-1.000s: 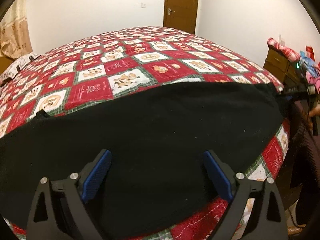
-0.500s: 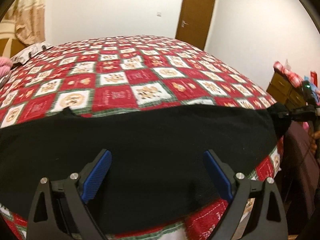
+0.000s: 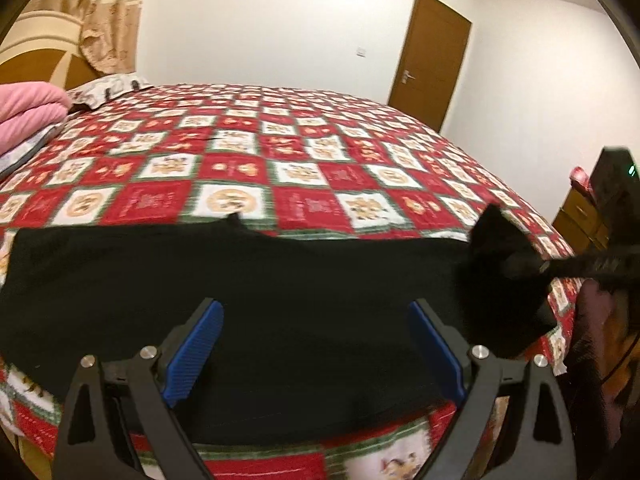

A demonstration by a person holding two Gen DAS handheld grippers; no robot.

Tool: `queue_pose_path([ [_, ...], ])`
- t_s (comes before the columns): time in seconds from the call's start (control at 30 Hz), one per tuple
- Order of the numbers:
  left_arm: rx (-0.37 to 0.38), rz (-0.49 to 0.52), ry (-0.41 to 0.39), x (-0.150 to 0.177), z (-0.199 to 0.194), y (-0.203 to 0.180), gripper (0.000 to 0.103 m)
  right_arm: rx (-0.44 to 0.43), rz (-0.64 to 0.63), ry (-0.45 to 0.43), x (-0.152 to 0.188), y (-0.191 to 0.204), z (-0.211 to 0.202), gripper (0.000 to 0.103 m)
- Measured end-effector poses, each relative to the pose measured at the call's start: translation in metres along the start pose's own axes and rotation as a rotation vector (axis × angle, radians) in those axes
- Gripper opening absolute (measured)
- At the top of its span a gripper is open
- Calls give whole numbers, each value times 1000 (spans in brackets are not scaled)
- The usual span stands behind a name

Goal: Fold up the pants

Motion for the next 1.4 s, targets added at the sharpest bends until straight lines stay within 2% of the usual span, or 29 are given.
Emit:
queue_pose_path([
  [0.13,-39,-14,-9,2,-5,20,96,-9,-21,-13,16,19,33,14],
  [0.17,-44,-18,-8,3,-5,24,96,-24,-7,-22,17,20,35,17],
  [0.2,-48,-24,-5,3,-4,27,96,-54,10,-29,18,23,36,33],
  [0.23,-52,-33,-2,5,-3,31,96,-123,37,-47,17,29,33,44],
  [0.27,-53,-39,1,6,-2,33,96,-175,55,-56,18,36,30,64],
  [0.3,-54,-46,6,6,0,34,96,-250,76,-65,19,45,25,67],
  [0.4,-51,-46,12,8,3,33,96,-378,81,-90,18,64,6,67],
  [0.5,-50,-25,14,9,2,29,96,-390,36,-179,9,62,-31,67],
  [0.57,-58,-5,12,9,2,26,96,-315,40,-223,3,41,-46,67],
  [0.6,-60,2,13,10,2,25,96,-253,50,-242,0,26,-51,67],
  [0.63,-59,2,14,10,2,24,96,-155,60,-256,-1,5,-55,66],
  [0.67,-55,0,15,11,3,22,96,-90,60,-258,0,-8,-55,54],
  [0.7,-52,-2,17,11,3,21,96,-27,54,-248,5,-20,-51,37],
  [0.77,-45,0,25,13,5,15,96,14,51,-218,15,-26,-38,31],
  [0.9,-47,21,38,15,8,5,96,-26,-16,-143,36,10,6,30],
  [0.97,-49,32,37,15,6,2,96,-84,-39,-113,43,42,29,30],
  [1.1,-78,52,16,8,-2,6,96,-104,-79,-133,43,70,42,35],
  [1.2,-81,53,6,5,-4,8,96,-228,8,-140,37,62,26,36],
  [1.23,-77,57,4,4,-4,6,96,-234,23,-166,32,57,18,36],
  [1.33,-48,101,-15,-2,-4,-10,96,-153,37,-305,7,22,-25,36],
  [1.4,-22,146,-30,-8,-3,-26,96,-83,56,-343,-4,-4,-40,36],
])
Point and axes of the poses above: each gripper's, at about its wrist camera, not at the fingertips, and z roughly the way its jaws point, y to its left, x to its underside, the point moved 10 cm from there along z, roughly the way its jaws point, and after that the axes turned 4 degrees about -y, right-handed, at the moved point
